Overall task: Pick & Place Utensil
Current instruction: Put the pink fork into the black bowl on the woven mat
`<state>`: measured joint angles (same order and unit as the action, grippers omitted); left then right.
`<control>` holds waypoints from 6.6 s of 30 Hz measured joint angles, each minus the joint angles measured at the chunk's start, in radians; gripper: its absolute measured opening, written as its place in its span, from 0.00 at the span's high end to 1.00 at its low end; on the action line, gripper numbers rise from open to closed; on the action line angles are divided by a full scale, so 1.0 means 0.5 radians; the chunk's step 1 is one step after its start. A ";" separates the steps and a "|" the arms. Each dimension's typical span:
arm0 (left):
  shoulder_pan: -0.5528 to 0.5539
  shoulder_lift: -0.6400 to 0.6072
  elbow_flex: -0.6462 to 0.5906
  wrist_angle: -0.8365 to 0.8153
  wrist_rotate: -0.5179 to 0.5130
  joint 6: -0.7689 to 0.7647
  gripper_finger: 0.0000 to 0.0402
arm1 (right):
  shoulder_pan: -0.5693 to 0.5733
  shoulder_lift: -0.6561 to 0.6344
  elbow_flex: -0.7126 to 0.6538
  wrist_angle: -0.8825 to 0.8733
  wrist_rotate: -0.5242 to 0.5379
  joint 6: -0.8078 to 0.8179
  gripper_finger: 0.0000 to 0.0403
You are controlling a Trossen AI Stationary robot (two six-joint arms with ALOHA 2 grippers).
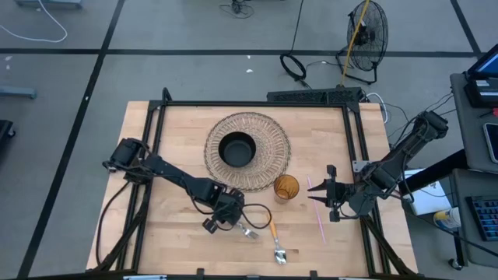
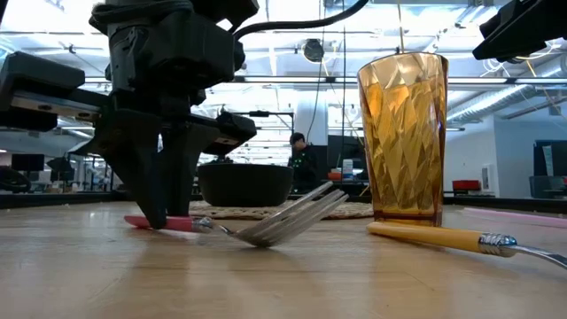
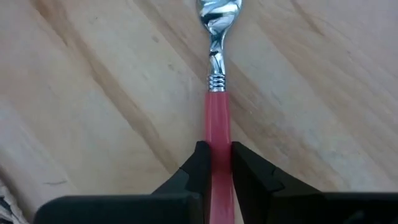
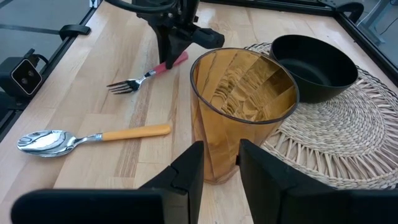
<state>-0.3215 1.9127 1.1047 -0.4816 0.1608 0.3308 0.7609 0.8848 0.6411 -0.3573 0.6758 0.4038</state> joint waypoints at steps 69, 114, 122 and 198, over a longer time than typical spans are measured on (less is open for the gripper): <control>0.047 0.124 0.005 0.437 0.054 -0.181 0.89 | 0.000 0.000 -0.002 -0.039 0.007 0.008 0.78; -0.001 -0.096 -0.006 0.244 -0.182 -0.159 0.92 | 0.000 -0.001 -0.002 -0.044 0.007 0.006 0.78; -0.005 -0.178 -0.003 0.214 -0.168 -0.159 0.99 | 0.000 -0.001 -0.002 -0.042 0.008 0.007 0.78; 0.077 0.066 0.097 -0.030 0.040 -0.193 0.88 | 0.000 -0.001 -0.002 -0.037 0.008 -0.001 0.78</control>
<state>-0.2832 1.9457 1.1534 -0.4968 0.1806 0.2343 0.7609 0.8845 0.6403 -0.3756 0.6796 0.4034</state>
